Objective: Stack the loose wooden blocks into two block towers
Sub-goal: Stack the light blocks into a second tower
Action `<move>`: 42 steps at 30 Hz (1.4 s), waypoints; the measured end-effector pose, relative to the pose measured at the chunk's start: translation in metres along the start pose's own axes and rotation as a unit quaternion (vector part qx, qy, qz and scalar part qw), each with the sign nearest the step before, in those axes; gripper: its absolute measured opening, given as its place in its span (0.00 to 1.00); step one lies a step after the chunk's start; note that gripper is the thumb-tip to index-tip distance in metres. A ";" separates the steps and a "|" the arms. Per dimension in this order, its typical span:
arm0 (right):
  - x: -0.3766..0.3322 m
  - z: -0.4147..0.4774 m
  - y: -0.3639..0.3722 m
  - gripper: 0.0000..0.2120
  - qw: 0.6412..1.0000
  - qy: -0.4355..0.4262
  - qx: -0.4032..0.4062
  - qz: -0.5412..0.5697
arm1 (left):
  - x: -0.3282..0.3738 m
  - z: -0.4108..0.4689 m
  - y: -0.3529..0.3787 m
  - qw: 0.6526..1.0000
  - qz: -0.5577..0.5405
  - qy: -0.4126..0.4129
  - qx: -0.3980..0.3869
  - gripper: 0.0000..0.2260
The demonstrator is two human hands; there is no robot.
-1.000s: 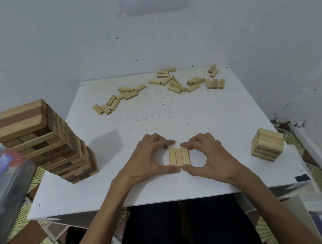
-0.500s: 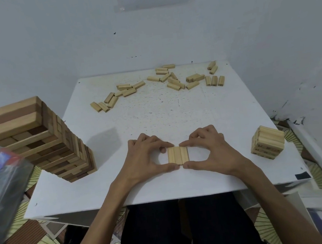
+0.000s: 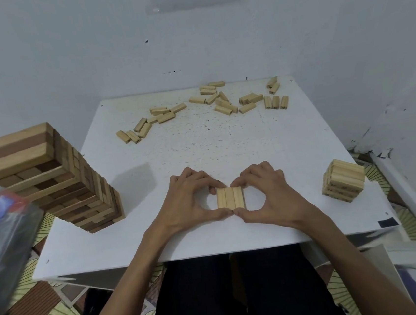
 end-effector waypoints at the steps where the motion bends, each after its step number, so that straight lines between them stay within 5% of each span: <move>1: -0.002 -0.001 -0.003 0.24 1.000 -0.003 0.004 -0.001 | 0.002 0.000 -0.002 1.000 -0.004 0.005 0.003 0.23; 22: 0.024 -0.076 -0.146 0.27 0.982 0.012 0.136 -0.132 | 0.149 0.081 0.032 0.973 -0.081 0.207 -0.054 0.24; 42: 0.092 -0.114 -0.164 0.28 0.976 0.113 0.152 -0.107 | 0.175 0.133 0.105 0.957 -0.139 0.214 -0.137 0.23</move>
Point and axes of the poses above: each hand's wrist, its own z-axis towards the middle knuckle, its own y-axis out of the palm, x = y × z, the point moved 8 cm from there along z, towards the middle knuckle, and after that the axes turned 4 degrees about -y, right-handed, at the moved point
